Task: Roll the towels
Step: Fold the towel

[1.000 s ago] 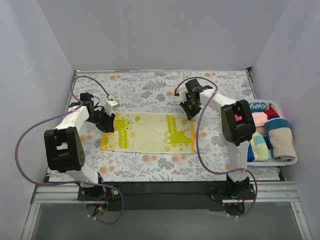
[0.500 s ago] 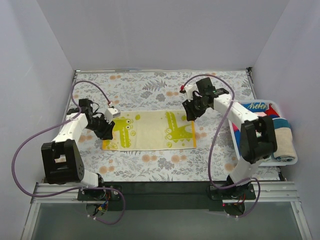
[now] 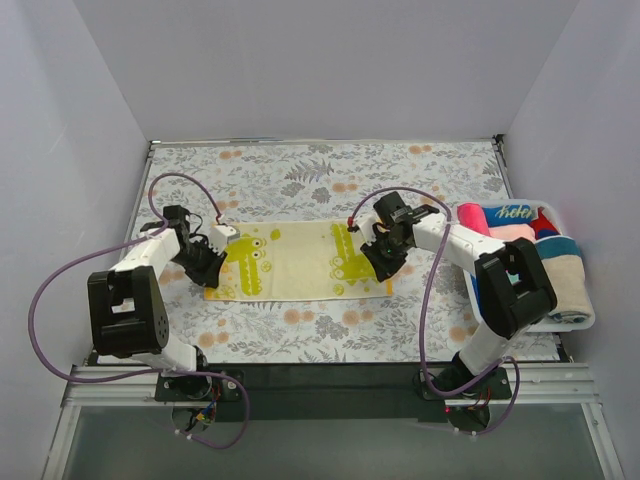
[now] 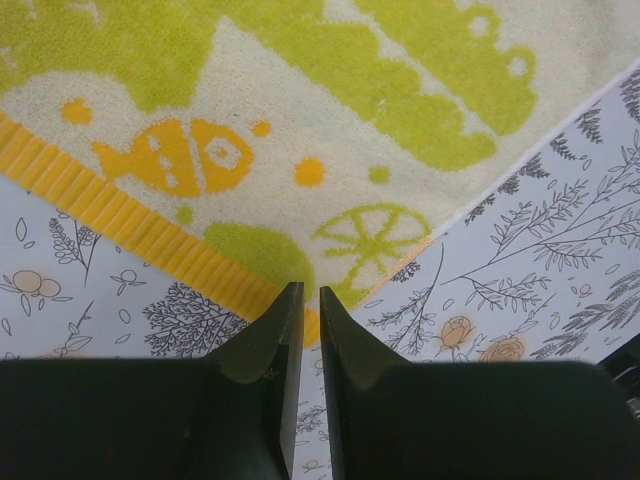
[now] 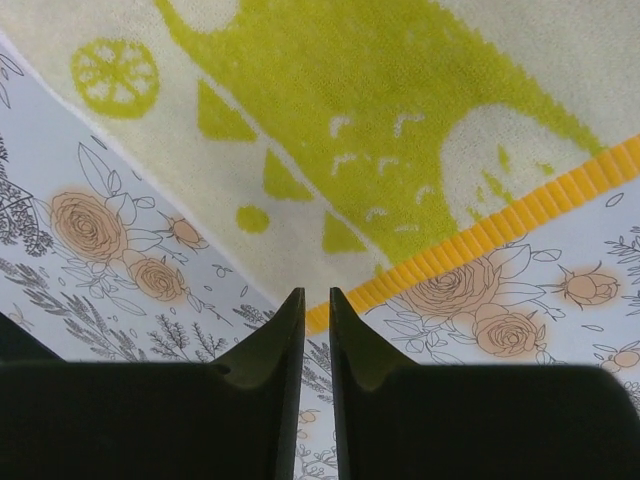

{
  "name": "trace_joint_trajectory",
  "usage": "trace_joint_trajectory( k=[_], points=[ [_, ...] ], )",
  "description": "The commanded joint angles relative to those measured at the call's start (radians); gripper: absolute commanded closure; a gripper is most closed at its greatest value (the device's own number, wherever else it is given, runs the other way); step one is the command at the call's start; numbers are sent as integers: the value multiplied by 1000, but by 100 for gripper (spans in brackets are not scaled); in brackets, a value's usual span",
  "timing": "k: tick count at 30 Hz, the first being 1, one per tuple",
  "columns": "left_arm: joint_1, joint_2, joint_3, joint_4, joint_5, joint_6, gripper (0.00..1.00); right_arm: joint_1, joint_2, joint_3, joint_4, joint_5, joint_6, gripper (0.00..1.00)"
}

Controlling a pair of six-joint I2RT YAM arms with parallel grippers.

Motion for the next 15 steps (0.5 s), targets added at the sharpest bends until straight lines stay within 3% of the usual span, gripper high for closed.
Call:
trace_joint_trajectory(
  k=[1,15],
  points=[
    [2,-6,-7,25,-40,2,89,19,14,-25,7,46,-11,82],
    [1,19,-118,76,-155,49,91,30,112,-114,67,203,0,88]
  ],
)
